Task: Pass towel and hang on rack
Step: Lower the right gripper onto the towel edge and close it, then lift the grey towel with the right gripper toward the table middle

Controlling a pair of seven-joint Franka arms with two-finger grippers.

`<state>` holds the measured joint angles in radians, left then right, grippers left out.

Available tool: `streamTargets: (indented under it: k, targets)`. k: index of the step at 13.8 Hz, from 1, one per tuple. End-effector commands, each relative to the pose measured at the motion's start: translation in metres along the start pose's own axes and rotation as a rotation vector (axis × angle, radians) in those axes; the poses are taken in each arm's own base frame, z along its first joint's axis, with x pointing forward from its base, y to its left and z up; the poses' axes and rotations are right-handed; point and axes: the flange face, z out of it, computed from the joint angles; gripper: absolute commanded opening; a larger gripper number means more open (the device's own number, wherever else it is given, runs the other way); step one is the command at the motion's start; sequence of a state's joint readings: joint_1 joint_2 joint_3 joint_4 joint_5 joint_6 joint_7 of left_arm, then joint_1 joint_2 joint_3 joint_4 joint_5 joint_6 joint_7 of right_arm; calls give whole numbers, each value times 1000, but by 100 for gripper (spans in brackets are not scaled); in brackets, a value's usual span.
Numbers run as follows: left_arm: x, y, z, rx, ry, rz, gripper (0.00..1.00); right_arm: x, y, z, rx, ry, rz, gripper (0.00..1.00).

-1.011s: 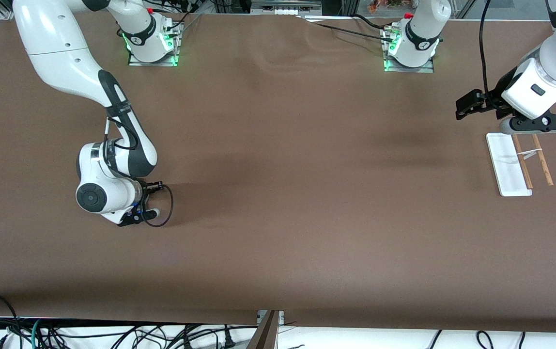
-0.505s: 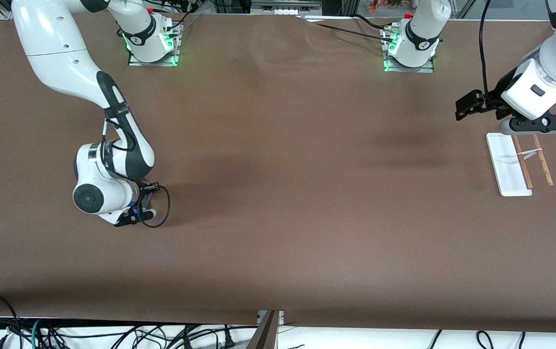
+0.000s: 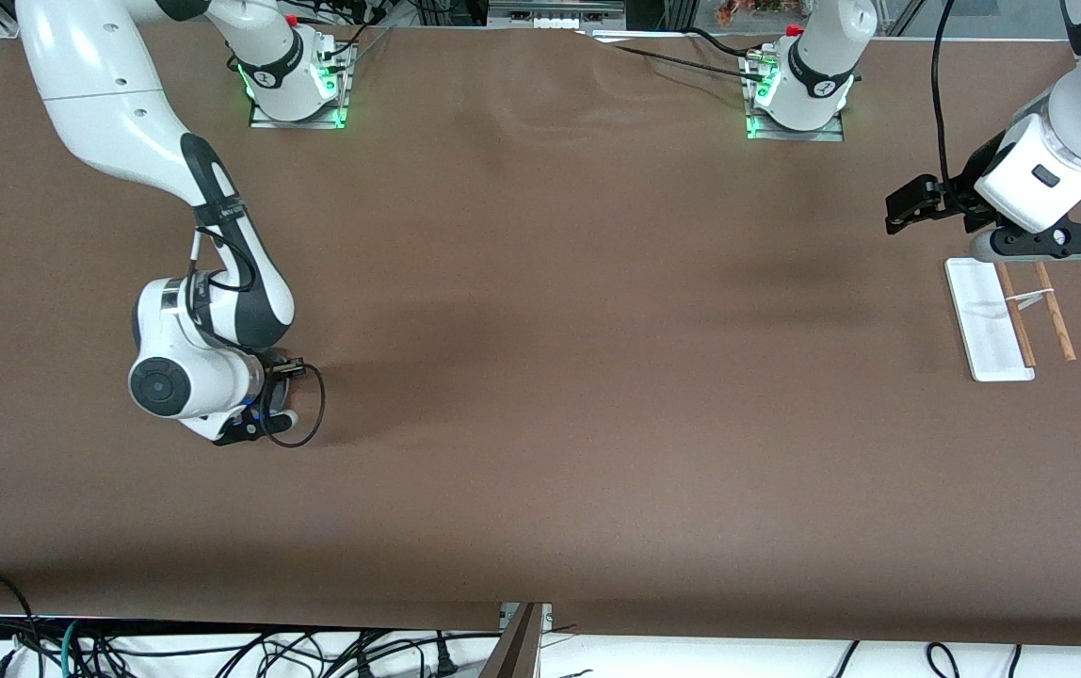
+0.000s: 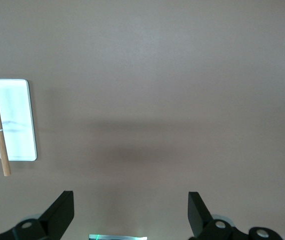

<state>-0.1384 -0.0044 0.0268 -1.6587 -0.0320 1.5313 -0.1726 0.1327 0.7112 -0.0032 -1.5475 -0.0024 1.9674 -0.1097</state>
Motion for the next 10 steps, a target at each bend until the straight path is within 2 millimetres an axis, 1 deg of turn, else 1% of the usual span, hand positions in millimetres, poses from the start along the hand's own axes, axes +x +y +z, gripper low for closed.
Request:
streamTargets:
  k: [1, 3, 4, 5, 6, 7, 8, 9, 10]
  targets:
    - [2, 3, -5, -13, -7, 12, 100, -3, 13, -65, 7, 2, 3, 0]
    - [2, 3, -5, -13, -7, 12, 100, -7, 23, -100, 17, -13, 6, 0]
    - [2, 3, -5, -13, -7, 10, 100, -10, 23, -120, 17, -12, -7, 0]
    - [2, 3, -6, -14, -5, 10, 100, -13, 23, -135, 18, -18, -19, 0]
    - [2, 3, -5, -14, -7, 12, 100, -20, 22, -158, 17, -3, -25, 0]
    - [2, 3, -6, -14, -7, 12, 100, -25, 19, -177, 17, 8, -29, 0]
    - [2, 3, -6, -14, -7, 12, 100, -29, 15, -193, 16, 16, -35, 0]
    - [2, 3, -6, -14, -7, 12, 100, -35, 13, -212, 13, 36, -40, 0]
    - [2, 3, -5, -14, -8, 9, 100, -38, 8, -224, 12, 46, -46, 0]
